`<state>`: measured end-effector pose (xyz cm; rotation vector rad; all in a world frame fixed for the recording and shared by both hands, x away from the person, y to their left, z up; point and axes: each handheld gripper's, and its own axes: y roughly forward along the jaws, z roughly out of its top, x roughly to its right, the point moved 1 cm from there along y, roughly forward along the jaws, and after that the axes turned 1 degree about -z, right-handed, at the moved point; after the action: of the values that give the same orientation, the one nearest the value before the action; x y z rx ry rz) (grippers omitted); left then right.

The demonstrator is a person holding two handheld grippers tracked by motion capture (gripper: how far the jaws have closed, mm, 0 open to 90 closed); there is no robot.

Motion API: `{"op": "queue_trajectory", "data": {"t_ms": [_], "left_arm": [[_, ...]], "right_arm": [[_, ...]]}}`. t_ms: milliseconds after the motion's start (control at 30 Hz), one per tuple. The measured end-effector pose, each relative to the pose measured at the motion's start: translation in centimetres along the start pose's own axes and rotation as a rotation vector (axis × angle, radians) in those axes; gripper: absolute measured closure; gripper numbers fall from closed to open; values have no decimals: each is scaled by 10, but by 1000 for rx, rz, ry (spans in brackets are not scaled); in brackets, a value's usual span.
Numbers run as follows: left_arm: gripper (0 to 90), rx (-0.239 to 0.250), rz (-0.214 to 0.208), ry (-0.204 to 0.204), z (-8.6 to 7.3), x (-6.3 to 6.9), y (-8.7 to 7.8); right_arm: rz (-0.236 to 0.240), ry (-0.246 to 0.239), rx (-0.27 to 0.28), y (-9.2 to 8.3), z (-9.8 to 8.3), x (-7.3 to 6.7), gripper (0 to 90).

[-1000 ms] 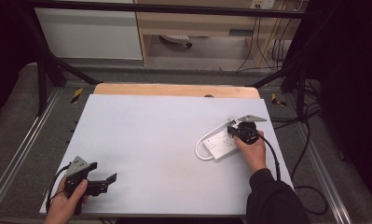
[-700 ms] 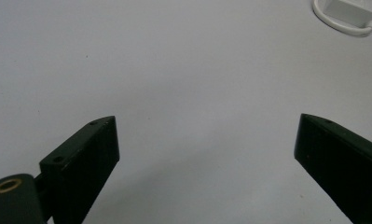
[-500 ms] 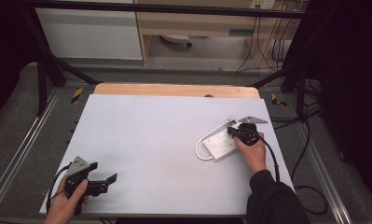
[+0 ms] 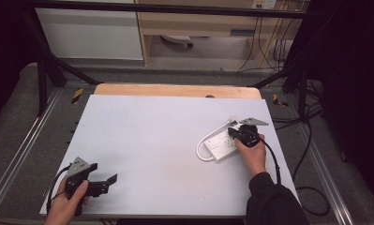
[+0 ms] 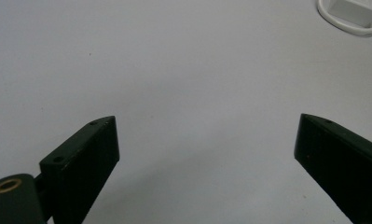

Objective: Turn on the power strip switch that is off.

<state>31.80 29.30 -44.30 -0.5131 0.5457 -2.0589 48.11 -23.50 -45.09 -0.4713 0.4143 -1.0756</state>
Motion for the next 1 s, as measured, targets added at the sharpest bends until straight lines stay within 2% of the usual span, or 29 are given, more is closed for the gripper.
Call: {"op": "queue_trajectory", "data": {"t_ms": [133, 267, 467, 867, 1000], "left_arm": [[65, 3, 5, 0, 0, -1, -1], [65, 13, 2, -5, 1, -2, 0], [67, 11, 10, -12, 0, -4, 0], [67, 16, 9, -16, 1, -4, -1], [67, 13, 10, -12, 0, -4, -1]], "right_arm": [[-1, -5, -4, -1, 0, 1, 900], [-2, 13, 4, -2, -1, 4, 900], [-16, -40, -11, -4, 0, 2, 900], [5, -30, 26, -14, 6, -2, 900], [17, -21, 23, -17, 7, -3, 900]]}}
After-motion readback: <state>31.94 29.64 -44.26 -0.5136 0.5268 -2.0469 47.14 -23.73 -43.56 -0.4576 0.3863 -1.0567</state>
